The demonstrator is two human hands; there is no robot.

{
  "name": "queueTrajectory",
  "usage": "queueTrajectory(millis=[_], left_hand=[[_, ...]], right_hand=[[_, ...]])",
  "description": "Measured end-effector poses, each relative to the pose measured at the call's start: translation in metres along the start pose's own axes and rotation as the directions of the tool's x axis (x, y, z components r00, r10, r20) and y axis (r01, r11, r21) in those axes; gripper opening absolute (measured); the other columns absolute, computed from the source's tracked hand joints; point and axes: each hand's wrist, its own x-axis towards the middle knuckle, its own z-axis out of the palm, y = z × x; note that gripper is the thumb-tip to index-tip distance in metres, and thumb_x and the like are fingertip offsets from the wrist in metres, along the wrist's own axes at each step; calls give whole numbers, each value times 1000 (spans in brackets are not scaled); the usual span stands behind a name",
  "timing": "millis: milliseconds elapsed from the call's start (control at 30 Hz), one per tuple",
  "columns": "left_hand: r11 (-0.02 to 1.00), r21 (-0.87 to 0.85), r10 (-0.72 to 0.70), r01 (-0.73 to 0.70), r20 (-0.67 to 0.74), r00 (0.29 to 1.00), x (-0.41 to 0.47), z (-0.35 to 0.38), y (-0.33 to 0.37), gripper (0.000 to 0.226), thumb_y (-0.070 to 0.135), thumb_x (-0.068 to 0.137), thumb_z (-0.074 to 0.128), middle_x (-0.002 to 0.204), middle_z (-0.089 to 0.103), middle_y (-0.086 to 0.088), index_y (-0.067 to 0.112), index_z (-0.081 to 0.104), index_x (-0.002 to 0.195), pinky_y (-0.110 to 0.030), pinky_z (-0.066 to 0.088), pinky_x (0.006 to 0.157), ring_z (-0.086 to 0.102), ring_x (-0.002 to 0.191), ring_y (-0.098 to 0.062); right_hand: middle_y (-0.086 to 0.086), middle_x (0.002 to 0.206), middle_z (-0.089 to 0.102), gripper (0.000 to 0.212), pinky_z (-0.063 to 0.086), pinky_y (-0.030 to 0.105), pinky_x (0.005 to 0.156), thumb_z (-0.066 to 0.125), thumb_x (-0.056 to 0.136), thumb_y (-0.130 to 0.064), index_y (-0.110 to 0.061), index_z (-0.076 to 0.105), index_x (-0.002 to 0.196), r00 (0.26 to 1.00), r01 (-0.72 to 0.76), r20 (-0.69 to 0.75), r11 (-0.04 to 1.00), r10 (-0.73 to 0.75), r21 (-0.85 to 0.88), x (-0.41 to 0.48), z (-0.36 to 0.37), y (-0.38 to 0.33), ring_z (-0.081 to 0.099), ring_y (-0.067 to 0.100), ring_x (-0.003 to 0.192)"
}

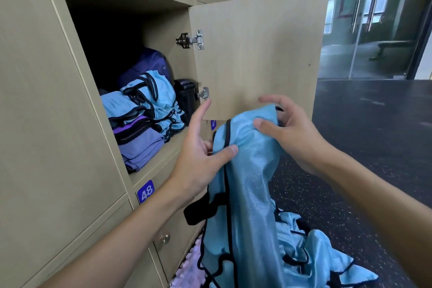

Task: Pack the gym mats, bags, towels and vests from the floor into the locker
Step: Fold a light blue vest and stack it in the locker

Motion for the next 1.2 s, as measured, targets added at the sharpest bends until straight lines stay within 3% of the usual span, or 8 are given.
queueTrajectory(millis=[167,267,367,567,800,967,1100,1200], left_hand=[[999,-47,11,-14,-72,997,11,-7,6,78,17,79,75,86,51,-50,60,41,134,-77,39,89,53,77,-45],[998,-68,-16,11,-84,996,14,-14,5,69,14,82,70,91,53,-49,59,47,130,-77,40,90,54,79,-45],[997,-50,-69,65,-86,994,14,-19,4,63,9,92,67,98,63,-41,51,45,134,-70,48,92,64,90,-55],[995,-85,-69,55,-179,981,16,-18,5,56,-1,96,61,86,66,-20,39,49,133,-64,48,97,60,84,-34],[990,-84,-112,112,8,994,-2,-10,-6,102,2,76,83,129,66,-9,53,26,143,-39,56,94,69,111,-23],[989,-78,-117,127,112,987,-10,-6,-13,105,-15,84,67,104,75,-16,50,13,148,-33,59,83,73,96,-31],[993,-85,-78,87,103,992,-9,6,-20,97,-7,87,70,124,69,-10,52,18,145,-42,54,98,68,111,-29],[998,-28,-51,53,82,995,-10,12,-28,106,15,75,82,152,46,4,60,16,144,-46,42,112,52,134,-16]], right_hand=[[15,103,74,88,56,26,79,78,76,-16,-46,31,145,961,-169,231,984,150,64,-12,4,3,73,25,95],[28,107,69,88,59,33,72,75,80,3,-43,35,143,982,-168,104,978,155,126,-10,13,5,73,29,88],[27,115,62,88,58,52,87,85,73,-15,-54,39,137,983,-166,-37,961,178,222,-5,9,3,71,33,95],[14,106,75,99,61,43,75,75,81,1,-56,25,143,948,-238,250,961,199,140,-20,25,6,73,32,92],[33,115,60,82,59,50,86,74,83,-1,-55,40,134,994,-108,1,993,108,46,-13,24,9,68,39,93],[20,101,64,83,55,24,73,74,83,-2,-52,37,138,995,-59,-78,998,61,31,-9,14,13,66,15,79],[12,111,63,82,52,17,73,77,82,-7,-52,37,138,993,-68,-90,997,70,29,-6,9,16,67,10,86],[14,129,56,84,51,30,95,82,76,-15,-58,38,132,991,-80,-104,997,81,8,-4,8,19,60,20,115]])
